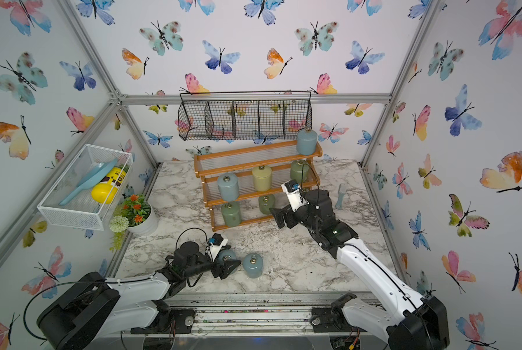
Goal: Remove the tea canisters from the shelf
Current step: Place the tea canister at the center of the board.
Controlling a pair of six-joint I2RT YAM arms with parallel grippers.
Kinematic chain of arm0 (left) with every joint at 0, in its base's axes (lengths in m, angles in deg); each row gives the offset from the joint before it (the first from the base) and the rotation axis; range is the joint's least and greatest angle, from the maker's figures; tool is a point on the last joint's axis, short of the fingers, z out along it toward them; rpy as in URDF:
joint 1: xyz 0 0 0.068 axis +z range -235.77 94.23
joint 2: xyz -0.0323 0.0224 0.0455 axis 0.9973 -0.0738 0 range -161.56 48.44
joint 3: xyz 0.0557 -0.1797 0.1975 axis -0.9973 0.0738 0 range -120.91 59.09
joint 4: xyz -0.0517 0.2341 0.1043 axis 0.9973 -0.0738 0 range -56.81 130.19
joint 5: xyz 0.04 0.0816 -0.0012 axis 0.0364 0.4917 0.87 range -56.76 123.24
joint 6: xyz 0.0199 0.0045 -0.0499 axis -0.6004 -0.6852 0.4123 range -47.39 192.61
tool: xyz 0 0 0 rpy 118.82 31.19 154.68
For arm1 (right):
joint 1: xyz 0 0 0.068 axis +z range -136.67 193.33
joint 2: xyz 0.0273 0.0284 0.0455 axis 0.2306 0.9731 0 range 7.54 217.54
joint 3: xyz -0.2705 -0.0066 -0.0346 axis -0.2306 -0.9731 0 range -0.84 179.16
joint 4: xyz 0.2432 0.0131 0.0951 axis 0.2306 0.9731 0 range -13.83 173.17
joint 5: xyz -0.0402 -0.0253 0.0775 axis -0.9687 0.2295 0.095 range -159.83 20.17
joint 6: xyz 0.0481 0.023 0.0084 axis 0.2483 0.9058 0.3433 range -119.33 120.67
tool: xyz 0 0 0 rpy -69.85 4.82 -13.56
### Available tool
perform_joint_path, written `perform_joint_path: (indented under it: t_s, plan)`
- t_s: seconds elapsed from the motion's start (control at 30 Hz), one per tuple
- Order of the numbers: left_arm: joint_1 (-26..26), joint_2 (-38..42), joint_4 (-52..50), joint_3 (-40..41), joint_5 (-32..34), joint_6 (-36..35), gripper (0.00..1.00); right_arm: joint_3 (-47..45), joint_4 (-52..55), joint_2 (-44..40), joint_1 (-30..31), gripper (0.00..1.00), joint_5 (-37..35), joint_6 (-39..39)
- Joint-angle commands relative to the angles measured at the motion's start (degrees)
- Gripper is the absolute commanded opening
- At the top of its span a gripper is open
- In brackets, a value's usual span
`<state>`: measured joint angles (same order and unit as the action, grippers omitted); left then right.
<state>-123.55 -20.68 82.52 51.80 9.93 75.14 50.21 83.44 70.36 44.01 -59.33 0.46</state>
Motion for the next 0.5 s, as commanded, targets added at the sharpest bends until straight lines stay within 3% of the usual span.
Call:
perform_joint_path:
  t_s: [0.0,0.47]
  plan:
    - [-1.78,0.46,-1.88,-0.62,1.62,-0.68,0.88,-0.16,0.22,-0.42,-0.32,0.99,-0.29,-0.63]
    - [-3.52,6.54,-6.02,1.48,4.24,1.36,0.88,-0.77,-0.49,0.26,-0.43,0.99,0.35,-0.7]
